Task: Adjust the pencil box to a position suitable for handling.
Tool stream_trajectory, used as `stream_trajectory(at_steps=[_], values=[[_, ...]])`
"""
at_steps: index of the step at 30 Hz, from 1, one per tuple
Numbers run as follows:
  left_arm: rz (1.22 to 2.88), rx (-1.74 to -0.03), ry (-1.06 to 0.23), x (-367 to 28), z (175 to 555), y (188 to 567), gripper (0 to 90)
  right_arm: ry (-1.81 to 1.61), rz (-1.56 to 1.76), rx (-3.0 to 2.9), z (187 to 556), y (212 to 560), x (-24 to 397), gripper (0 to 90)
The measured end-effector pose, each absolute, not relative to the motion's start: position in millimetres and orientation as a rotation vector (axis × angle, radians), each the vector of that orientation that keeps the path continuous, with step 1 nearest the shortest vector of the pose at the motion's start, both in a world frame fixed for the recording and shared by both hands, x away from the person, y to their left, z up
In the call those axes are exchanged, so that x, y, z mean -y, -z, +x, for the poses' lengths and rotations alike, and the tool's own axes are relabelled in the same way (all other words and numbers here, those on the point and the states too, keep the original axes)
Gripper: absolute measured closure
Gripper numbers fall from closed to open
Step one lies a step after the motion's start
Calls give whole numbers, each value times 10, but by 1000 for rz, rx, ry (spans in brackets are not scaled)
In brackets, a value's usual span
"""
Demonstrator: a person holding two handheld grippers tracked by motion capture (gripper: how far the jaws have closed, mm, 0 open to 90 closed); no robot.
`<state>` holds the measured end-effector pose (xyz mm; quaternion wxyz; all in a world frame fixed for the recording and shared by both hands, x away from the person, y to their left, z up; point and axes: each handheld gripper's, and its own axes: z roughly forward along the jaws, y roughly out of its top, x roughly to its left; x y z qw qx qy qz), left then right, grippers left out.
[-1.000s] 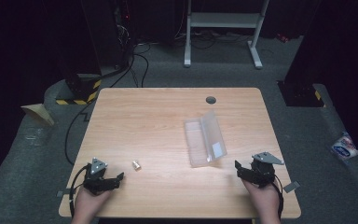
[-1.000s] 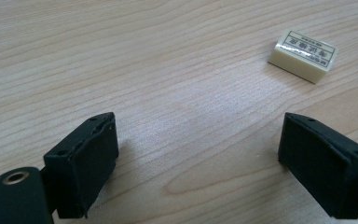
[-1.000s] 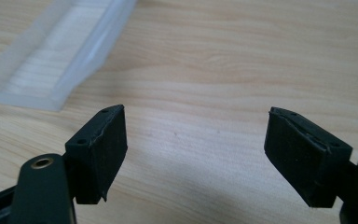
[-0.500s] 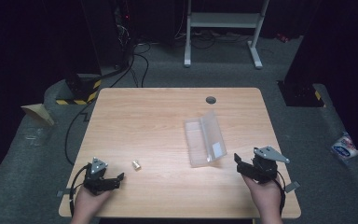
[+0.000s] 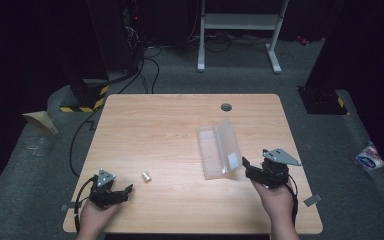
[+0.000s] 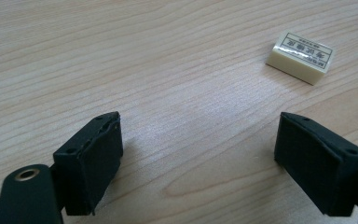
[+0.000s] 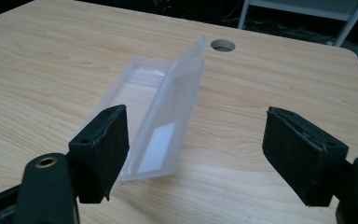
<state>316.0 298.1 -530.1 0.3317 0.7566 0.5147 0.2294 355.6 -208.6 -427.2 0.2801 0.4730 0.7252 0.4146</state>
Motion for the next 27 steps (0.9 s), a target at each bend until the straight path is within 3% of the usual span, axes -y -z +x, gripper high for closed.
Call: stream_trajectory(at_steps=[27], values=[[1964, -1354, -614, -2983, 3158, 5298, 203, -1192, 1124, -2110, 3740, 4375, 1374, 248]])
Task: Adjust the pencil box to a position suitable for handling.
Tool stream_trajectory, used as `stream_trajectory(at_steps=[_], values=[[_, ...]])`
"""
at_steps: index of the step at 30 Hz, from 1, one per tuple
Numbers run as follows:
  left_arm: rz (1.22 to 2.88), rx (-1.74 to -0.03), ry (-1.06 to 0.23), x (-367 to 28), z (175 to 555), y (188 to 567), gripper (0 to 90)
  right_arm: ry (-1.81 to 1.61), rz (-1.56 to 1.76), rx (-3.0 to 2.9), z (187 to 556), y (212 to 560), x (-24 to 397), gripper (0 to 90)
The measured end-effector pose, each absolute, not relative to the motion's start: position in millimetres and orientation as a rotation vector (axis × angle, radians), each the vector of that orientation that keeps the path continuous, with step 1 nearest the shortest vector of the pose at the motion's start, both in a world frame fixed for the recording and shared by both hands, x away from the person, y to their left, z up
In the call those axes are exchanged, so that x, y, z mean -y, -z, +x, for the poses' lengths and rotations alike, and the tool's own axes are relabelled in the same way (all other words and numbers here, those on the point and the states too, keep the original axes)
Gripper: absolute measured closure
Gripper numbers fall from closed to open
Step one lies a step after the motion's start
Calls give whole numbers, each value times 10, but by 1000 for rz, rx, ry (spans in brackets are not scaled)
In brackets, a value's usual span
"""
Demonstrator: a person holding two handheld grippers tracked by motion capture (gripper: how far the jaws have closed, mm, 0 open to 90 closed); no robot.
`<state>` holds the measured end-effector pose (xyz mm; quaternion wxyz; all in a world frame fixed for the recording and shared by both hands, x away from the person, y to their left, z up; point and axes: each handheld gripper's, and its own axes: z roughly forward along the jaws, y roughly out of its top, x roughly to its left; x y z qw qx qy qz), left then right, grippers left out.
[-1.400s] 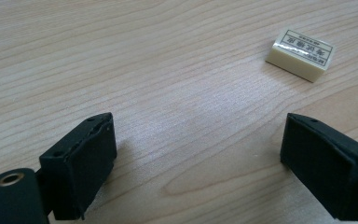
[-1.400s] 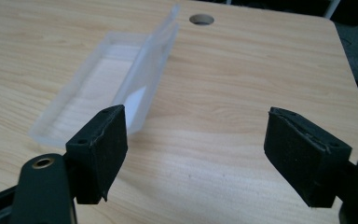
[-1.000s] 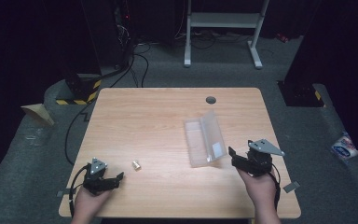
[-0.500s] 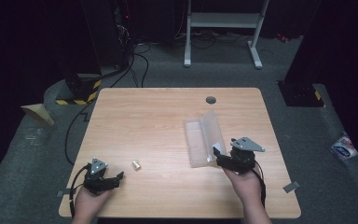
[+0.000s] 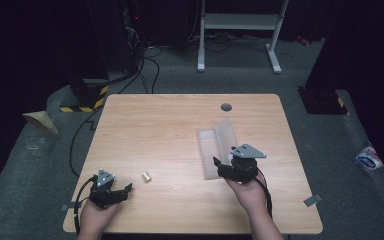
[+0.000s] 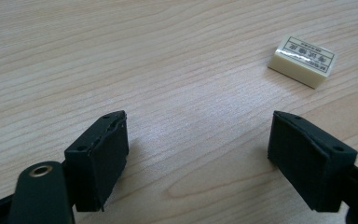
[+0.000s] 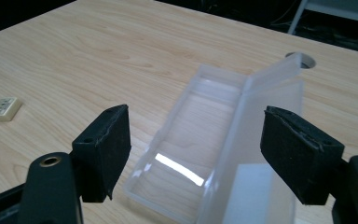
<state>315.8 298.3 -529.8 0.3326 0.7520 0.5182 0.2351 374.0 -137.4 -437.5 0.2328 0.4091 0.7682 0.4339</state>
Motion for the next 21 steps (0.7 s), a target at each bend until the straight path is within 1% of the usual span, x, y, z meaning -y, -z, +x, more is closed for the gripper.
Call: stream_trajectory(at_steps=[12, 21], values=[[1958, -1356, -616, -2984, 3158, 5299, 214, -1163, 1072, -2204, 3695, 4565, 1119, 275], [1954, -1359, -612, -2983, 3160, 5298, 224, -1091, 1102, -2279, 3726, 4870, 993, 358]])
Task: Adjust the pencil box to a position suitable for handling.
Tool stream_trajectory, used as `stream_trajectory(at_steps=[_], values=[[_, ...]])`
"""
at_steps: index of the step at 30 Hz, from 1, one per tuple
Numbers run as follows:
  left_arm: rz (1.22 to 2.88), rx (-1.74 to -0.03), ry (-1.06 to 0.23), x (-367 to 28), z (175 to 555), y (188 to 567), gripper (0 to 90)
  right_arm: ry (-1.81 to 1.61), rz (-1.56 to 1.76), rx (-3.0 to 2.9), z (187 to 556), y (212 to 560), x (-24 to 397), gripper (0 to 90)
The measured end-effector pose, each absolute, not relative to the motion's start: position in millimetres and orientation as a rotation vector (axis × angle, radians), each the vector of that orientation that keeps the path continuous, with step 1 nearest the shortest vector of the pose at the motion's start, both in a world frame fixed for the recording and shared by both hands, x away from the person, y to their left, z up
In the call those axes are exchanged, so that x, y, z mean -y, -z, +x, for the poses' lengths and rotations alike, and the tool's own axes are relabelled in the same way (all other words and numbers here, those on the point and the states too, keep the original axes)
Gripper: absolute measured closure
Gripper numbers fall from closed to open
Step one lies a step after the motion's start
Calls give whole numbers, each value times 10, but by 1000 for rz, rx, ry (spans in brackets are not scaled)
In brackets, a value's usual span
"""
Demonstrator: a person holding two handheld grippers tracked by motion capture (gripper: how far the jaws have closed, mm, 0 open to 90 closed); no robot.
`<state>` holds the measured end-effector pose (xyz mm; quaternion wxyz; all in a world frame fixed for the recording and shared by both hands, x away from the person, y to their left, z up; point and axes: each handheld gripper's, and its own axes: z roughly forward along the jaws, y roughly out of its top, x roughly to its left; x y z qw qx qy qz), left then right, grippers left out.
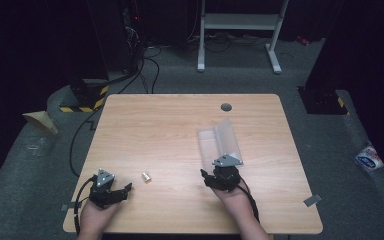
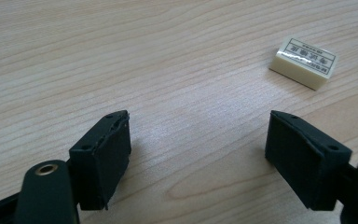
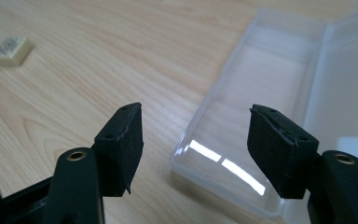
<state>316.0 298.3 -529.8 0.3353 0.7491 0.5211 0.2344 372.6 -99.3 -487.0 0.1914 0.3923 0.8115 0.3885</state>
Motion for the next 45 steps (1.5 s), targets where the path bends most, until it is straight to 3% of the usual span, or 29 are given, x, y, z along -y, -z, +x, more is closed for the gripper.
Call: stream_trajectory(at_steps=[14, 27, 45], values=[[1957, -1358, -620, -2981, 3156, 5297, 232, -1007, 1135, -2342, 3815, 5116, 842, 483], [1957, -1357, -619, -2981, 3156, 5297, 233, -1006, 1131, -2326, 3793, 5140, 875, 672], [1954, -1358, -620, -2982, 3153, 5296, 241, -972, 1092, -2336, 3694, 5145, 909, 757]])
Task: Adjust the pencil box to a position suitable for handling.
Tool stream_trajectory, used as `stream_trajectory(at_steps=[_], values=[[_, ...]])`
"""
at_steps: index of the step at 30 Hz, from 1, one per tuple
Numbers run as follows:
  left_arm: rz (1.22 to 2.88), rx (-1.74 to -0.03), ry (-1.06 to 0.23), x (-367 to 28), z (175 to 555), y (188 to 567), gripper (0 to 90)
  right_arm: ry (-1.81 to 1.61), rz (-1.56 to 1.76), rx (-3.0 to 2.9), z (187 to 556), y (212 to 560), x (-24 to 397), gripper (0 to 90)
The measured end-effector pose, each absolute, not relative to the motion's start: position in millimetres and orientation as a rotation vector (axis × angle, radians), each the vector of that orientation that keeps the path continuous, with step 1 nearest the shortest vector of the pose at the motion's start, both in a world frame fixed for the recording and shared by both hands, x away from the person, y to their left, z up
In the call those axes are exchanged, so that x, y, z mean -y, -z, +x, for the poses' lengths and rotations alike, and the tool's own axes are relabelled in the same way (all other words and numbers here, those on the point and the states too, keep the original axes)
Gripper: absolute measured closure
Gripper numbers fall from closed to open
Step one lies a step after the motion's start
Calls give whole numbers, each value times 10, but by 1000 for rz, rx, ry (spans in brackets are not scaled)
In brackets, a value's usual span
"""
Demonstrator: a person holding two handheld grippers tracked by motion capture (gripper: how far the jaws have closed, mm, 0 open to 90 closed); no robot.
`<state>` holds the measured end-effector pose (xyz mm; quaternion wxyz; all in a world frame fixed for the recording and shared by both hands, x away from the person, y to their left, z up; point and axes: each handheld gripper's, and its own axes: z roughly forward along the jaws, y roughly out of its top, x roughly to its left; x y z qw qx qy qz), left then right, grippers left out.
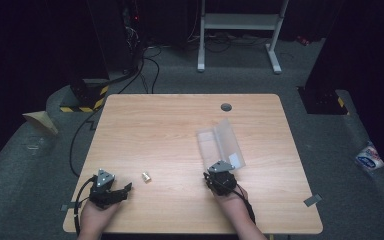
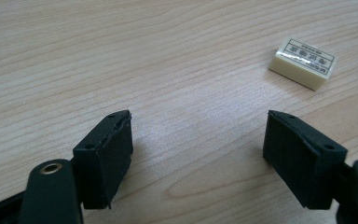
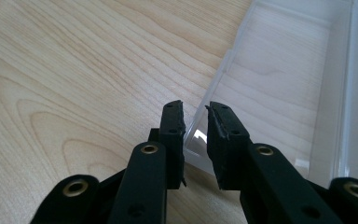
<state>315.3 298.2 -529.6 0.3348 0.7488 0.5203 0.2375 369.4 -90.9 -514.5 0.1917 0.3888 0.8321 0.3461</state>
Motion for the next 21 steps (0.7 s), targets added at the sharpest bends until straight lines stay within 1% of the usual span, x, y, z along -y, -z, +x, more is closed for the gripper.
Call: stream_trajectory(at_steps=[14, 21], values=[[1956, -1354, -615, -2981, 3144, 5294, 252, -967, 1095, -2318, 3525, 5150, 1087, 753], [1954, -1352, -614, -2982, 3144, 5296, 254, -954, 1116, -2305, 3341, 5145, 1247, 745]])
